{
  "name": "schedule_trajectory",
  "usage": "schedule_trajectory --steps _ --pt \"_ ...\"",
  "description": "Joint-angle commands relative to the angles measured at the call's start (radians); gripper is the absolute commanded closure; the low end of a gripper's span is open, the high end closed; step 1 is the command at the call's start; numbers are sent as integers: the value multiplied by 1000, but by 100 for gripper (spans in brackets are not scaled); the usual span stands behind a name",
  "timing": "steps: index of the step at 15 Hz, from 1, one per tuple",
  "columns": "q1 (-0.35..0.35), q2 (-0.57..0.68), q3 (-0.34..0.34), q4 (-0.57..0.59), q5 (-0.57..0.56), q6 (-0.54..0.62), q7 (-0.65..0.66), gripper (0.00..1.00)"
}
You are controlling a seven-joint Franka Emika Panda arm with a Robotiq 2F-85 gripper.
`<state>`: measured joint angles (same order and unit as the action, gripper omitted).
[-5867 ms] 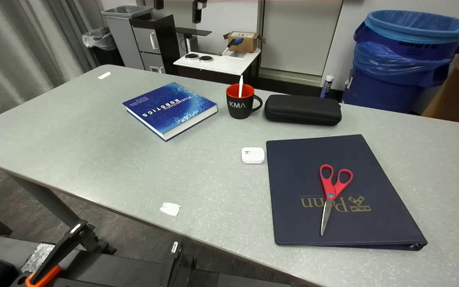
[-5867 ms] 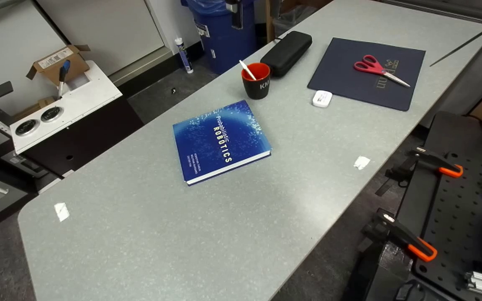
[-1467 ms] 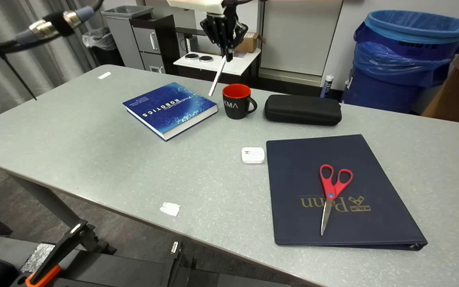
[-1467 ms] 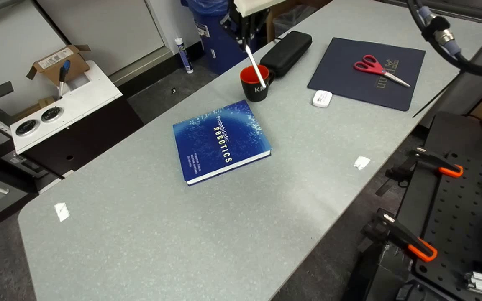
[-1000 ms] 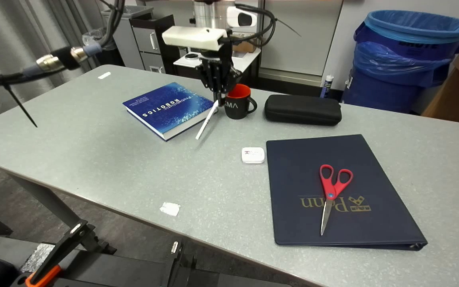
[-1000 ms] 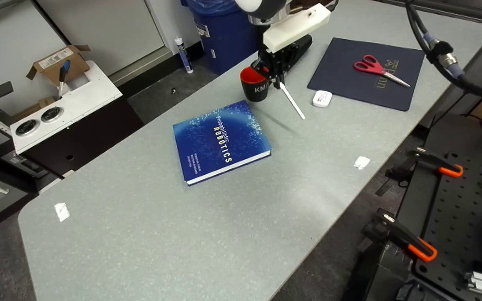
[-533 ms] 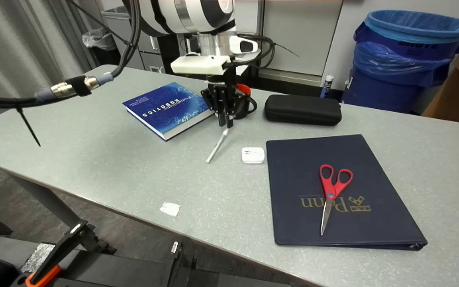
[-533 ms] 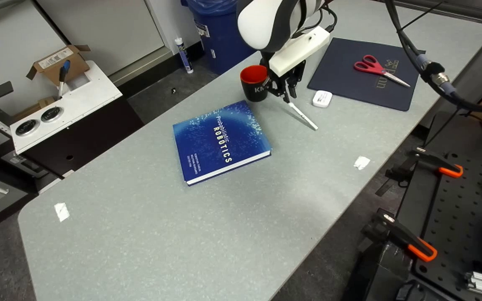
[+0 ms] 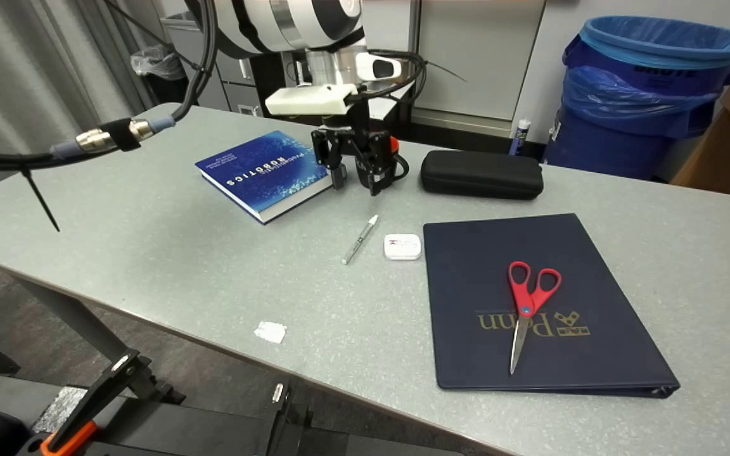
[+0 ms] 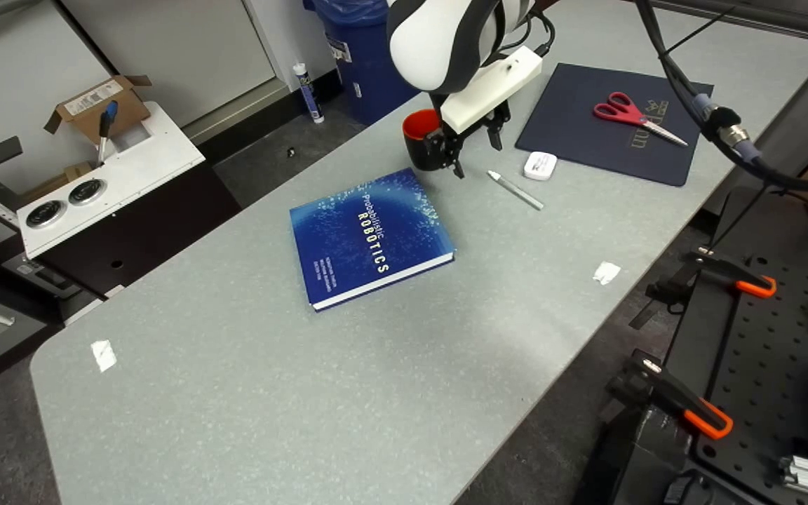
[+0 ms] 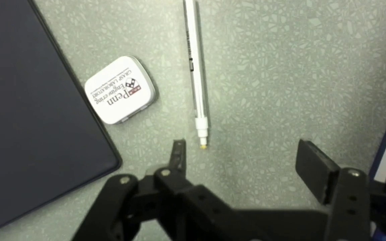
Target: Take the pen out of the mug and put it on the table
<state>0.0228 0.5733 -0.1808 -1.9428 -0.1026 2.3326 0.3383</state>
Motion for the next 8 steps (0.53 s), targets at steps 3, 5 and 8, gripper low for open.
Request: schedule_trajectory --steps 3,5,8 --pt "14 -2 -8 32 -19 -29 36 0" --pt "-2 0 5 18 -4 -2 7 0" --pt "-2 0 6 16 -3 -2 7 0"
